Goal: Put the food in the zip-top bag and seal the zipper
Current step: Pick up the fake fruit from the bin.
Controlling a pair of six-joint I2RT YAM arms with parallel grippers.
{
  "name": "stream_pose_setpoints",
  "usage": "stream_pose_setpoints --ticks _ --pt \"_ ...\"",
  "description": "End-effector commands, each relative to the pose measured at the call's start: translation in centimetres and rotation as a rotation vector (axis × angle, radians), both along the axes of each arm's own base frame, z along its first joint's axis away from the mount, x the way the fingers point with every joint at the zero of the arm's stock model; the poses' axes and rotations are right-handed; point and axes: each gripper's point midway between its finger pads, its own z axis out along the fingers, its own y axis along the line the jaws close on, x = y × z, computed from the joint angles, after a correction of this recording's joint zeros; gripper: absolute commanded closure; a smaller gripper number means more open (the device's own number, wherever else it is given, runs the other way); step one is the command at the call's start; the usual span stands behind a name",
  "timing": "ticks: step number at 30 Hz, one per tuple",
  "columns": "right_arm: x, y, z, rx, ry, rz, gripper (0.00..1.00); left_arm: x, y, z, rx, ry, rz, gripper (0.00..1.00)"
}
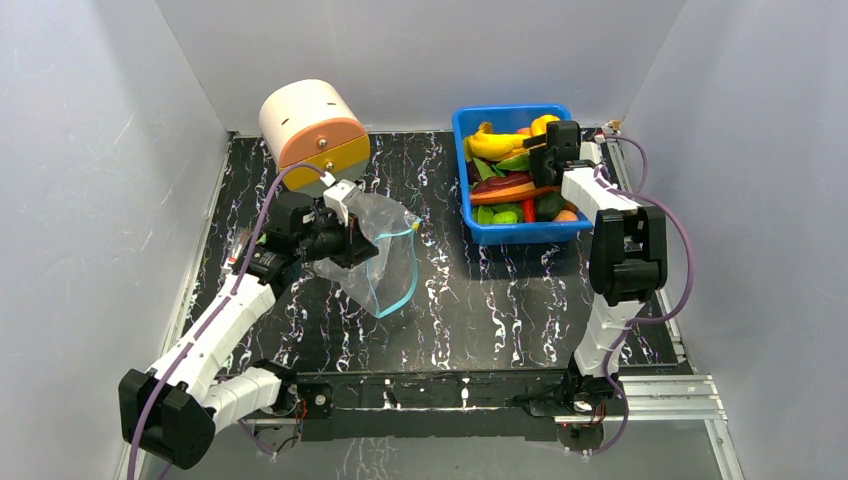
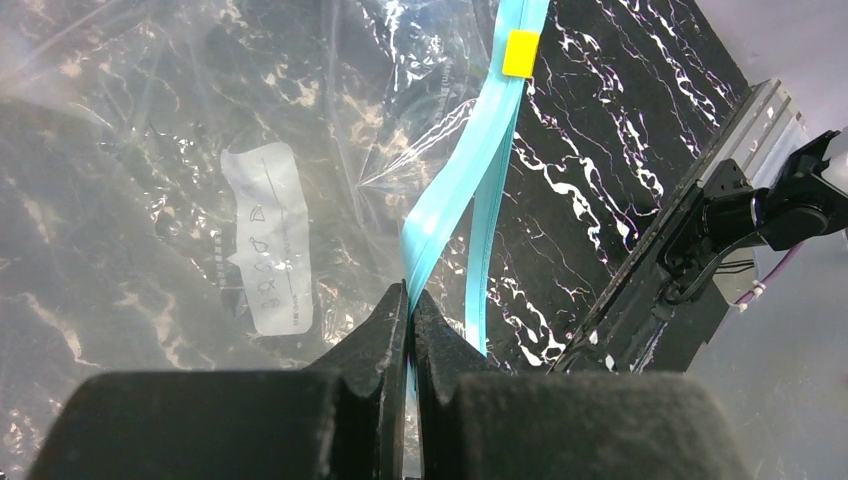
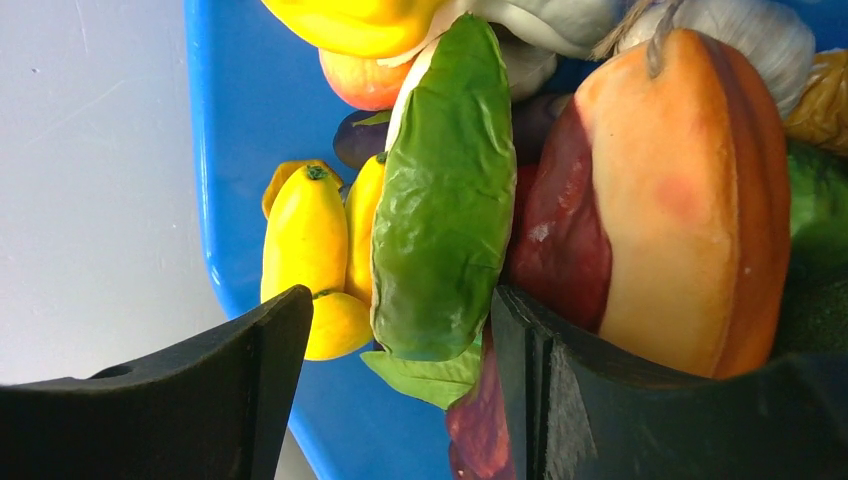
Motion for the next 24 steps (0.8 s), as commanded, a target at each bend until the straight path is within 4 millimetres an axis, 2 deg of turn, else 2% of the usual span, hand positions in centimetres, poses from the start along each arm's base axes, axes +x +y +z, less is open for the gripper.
stream_pose_setpoints --ticks 1,6,11,14,19,24 --pt "1.0 0.0 0.6 0.069 -0.026 -0.044 0.35 -0.6 -0.4 1.7 -0.033 -0.052 -0.033 1.0" --pt "1.1 0.1 -0.5 0.092 -0.009 -0.043 0.36 -0.6 -0.2 1.9 -0.032 -0.062 -0.027 1.0" --pt "0.7 -0.1 -0.1 0.102 0.001 -0.064 0.38 -0.6 -0.2 2.1 -0.033 -0.068 -0.026 1.0" --pt "0.9 -0.4 -0.4 0.1 0.001 -0.083 0.41 -0.7 -0.2 2.2 -0.036 -0.07 -0.029 1.0" --pt "1.0 -0.4 -1.8 0.124 0.034 -0.097 0.44 -0.8 -0.2 2.2 -0.038 -0.074 -0.03 1.0" --pt "1.1 -0.2 -2.4 0.133 0.034 -0.091 0.51 -0.8 -0.1 2.4 -0.038 -0.085 -0.025 1.0"
